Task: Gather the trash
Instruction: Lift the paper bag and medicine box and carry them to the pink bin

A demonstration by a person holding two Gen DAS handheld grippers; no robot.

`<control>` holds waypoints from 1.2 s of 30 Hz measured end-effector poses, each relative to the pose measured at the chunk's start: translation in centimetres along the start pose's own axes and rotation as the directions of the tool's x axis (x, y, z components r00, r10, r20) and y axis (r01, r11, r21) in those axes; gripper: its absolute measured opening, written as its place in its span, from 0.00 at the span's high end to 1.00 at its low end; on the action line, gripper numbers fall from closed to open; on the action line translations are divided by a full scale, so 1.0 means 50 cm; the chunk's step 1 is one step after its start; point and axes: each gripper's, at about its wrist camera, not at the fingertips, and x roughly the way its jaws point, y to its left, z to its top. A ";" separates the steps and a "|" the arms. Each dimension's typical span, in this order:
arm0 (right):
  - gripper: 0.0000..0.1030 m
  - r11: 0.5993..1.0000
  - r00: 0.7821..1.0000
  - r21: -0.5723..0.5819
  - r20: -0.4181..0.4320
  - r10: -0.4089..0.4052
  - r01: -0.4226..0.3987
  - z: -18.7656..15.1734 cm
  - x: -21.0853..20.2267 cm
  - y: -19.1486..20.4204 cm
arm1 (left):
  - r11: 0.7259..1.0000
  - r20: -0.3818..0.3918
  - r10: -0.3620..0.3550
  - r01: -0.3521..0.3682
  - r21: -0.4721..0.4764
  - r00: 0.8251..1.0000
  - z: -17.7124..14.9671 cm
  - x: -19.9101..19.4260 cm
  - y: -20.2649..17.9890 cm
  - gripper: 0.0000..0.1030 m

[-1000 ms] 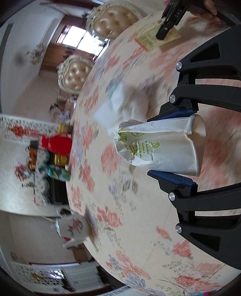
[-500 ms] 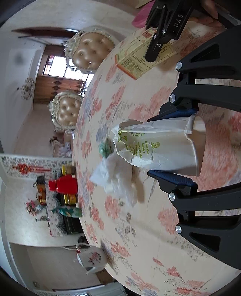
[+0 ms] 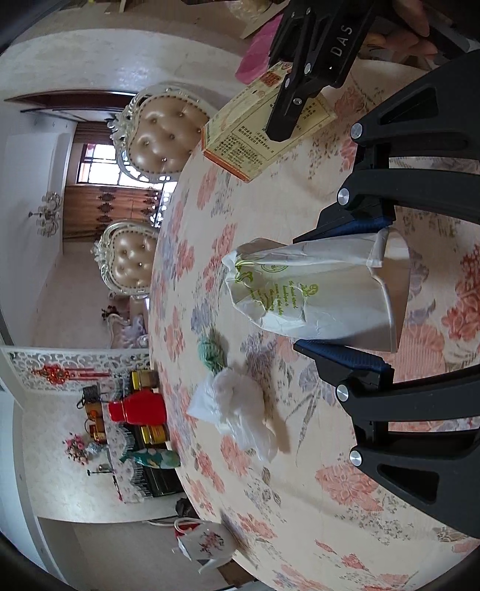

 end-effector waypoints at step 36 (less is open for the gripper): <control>0.52 0.938 0.952 0.230 0.105 -0.288 0.258 -0.057 -0.189 -0.319 | 0.926 -0.015 -0.284 0.278 0.255 0.959 0.062 0.066 -0.352 0.54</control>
